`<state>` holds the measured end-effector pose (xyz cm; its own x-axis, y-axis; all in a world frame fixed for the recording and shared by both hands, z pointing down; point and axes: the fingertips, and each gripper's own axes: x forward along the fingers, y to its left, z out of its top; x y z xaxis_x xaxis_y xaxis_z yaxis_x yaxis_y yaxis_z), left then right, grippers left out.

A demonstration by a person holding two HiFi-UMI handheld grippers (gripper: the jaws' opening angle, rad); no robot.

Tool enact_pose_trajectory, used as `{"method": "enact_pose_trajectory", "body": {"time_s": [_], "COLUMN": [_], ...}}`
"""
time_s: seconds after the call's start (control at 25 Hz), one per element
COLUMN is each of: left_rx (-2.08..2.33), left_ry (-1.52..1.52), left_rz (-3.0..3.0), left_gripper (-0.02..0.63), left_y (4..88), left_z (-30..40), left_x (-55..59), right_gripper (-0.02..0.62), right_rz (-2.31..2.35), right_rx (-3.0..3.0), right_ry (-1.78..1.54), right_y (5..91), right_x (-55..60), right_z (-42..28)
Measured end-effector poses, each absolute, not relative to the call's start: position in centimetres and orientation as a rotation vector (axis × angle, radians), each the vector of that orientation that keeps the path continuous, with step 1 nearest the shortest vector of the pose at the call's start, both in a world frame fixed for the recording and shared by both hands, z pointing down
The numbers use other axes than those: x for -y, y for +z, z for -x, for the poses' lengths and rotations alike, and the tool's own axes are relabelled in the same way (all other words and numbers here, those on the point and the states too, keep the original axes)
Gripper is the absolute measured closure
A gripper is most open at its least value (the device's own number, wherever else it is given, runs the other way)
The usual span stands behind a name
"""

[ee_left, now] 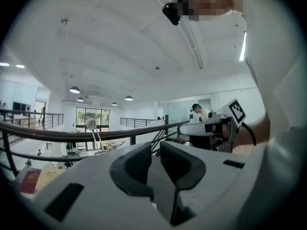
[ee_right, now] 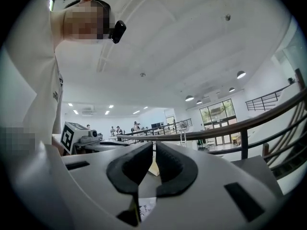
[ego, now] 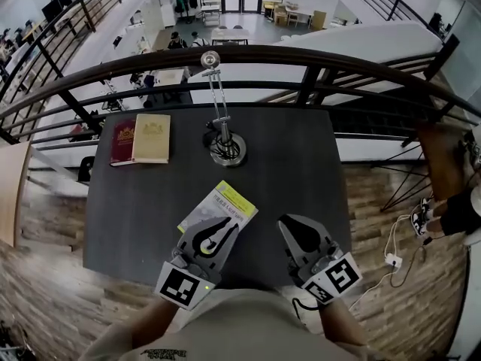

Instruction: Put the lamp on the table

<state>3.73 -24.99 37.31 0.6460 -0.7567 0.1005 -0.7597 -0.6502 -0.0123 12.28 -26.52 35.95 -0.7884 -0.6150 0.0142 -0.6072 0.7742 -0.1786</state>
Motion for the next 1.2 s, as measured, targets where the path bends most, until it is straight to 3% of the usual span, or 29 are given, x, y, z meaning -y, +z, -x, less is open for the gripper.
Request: {"method": "enact_pose_trajectory", "body": {"time_s": [0.16,0.32,1.2], "left_rx": [1.334,1.339,1.281], "left_ry": [0.263,0.147,0.083], "left_rz": [-2.844,-2.752,-2.757], "left_gripper": [0.554,0.594,0.601], "left_y": [38.4,38.4,37.5], "left_z": [-4.3,-4.0,-4.2], "left_x": [25.0,25.3,25.7], "right_gripper": [0.577,0.577,0.594], "right_rz": [0.974,0.956,0.951], "right_rx": [-2.949,-2.981,-2.997], "right_ry": [-0.297,-0.306,-0.321], "right_y": [36.9,37.5,37.8], "right_x": [25.9,25.6,26.0], "right_z": [-11.4,-10.9,-10.6]}}
